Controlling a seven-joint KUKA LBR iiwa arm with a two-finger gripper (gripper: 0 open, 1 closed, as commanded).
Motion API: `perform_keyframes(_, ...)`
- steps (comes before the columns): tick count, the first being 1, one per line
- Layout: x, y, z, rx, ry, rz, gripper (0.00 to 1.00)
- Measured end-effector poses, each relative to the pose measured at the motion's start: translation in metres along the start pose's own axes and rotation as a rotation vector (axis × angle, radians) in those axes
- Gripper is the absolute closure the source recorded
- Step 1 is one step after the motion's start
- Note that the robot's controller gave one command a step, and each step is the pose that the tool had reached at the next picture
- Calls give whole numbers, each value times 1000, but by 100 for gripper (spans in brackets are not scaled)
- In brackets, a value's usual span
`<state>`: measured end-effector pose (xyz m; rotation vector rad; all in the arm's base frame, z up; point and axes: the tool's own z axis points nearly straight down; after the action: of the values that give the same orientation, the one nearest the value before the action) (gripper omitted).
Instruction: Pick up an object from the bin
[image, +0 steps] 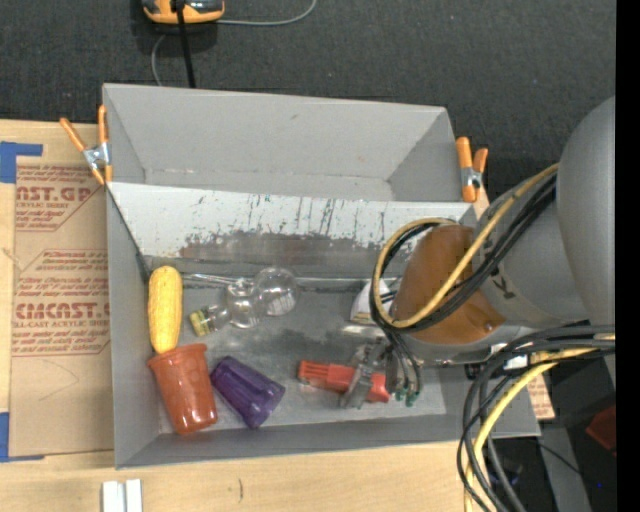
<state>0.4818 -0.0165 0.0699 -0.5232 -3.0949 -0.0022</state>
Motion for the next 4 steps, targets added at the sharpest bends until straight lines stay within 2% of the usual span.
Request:
perform_keyframes(2,1,0,-6,0,1,0,100)
perform_keyframes(4,3,-1,-28,3,11,0,100)
